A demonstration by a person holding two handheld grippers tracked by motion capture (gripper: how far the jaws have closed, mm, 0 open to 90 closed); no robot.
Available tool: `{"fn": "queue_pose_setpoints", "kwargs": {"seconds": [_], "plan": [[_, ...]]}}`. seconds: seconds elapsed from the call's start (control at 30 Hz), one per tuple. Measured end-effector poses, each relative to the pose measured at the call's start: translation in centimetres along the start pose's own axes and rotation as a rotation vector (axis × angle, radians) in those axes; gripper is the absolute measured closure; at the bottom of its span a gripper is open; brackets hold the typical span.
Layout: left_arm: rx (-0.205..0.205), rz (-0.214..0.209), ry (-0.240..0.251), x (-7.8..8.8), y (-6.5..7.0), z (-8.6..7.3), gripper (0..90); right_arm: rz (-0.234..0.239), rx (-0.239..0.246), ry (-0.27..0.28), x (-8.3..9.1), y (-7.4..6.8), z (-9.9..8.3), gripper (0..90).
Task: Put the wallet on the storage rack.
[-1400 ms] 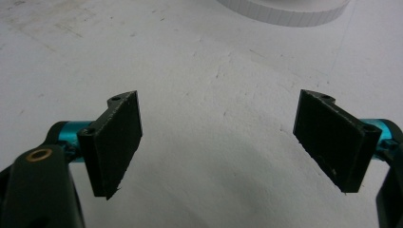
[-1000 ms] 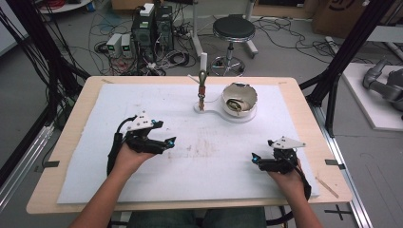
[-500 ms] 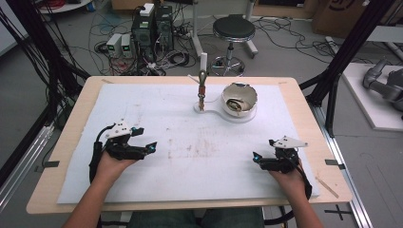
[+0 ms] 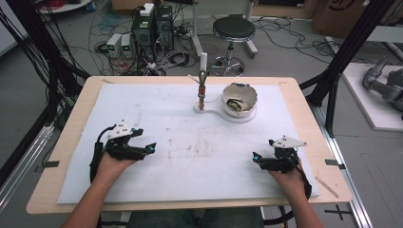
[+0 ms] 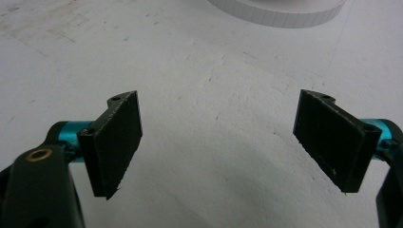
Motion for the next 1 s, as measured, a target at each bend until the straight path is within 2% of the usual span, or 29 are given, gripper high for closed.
{"fn": "queue_pose_setpoints", "kwargs": {"seconds": [0.23, 1.0], "plan": [[0.013, 0.012, 0.007, 0.51, -0.23, -0.21, 20.3, 0.007, 0.002, -0.005, -0.19, -0.28, 0.23, 16.8], [0.018, 0.006, 0.0, 0.11, -0.06, -0.26, 20.3, 0.005, -0.011, -0.005, -0.16, -0.04, 0.14, 16.8]]}}
Point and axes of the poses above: each handheld gripper's, and its own axes: x roughly backward along the jaws, z roughly out of its top, y roughly to its right, the point moved 5 cm from there along -x, roughly forward along the jaws, and after that the axes turned 7 degrees about -y, right-handed, at the moved point
